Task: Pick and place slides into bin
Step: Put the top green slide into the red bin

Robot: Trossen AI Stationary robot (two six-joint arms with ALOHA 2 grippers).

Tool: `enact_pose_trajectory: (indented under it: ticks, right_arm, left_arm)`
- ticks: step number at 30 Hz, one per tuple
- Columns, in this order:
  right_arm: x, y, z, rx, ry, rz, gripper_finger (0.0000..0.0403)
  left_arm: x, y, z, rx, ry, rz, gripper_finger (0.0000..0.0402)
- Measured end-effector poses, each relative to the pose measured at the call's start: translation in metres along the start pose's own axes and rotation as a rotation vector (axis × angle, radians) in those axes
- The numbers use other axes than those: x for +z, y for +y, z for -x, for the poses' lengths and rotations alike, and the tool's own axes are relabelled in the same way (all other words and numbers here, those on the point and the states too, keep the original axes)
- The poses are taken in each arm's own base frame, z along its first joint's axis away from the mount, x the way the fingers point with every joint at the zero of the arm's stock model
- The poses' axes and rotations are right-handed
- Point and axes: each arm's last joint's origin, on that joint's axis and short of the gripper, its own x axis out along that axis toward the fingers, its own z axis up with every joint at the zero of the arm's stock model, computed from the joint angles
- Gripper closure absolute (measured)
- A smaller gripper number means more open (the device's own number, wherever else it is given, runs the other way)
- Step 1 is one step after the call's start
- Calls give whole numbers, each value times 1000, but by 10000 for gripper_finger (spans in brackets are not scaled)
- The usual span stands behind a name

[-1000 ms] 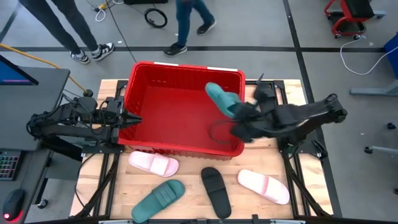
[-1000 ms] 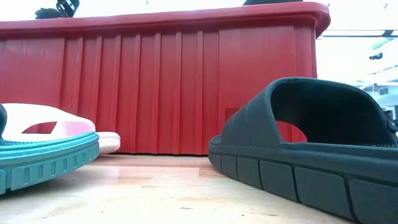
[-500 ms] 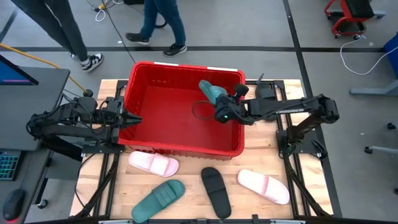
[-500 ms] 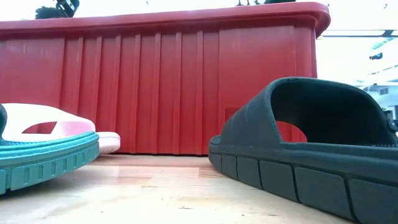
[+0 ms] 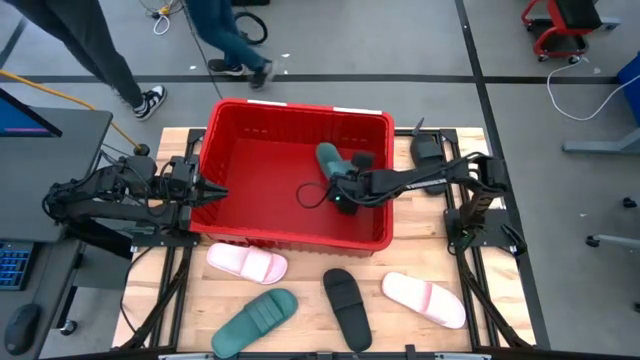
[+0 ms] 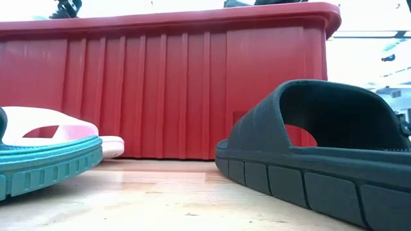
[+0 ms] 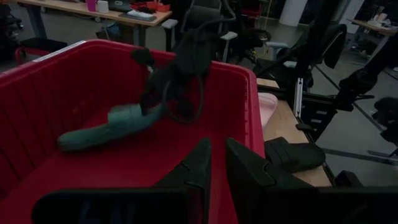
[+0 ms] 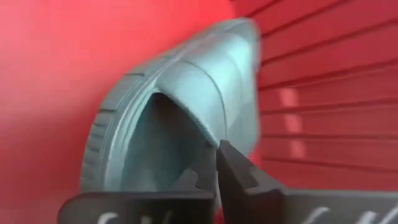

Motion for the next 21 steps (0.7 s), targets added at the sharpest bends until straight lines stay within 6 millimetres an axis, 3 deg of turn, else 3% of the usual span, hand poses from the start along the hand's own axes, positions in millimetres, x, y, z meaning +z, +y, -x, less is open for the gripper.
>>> enact_pose_trajectory:
  ticks: [6, 12, 21]
  right_arm:
    - [3, -2, -12, 183, -5, -24, 366]
    - [7, -17, -12, 235, -40, -106, 326]
    - [18, -49, 30, 389, -171, -246, 312]
  left_arm:
    - [0, 0, 0, 0, 1, 0, 349]
    - [-7, 1, -5, 3, 22, -1, 349]
    - [-26, 4, -18, 17, 87, 57, 349]
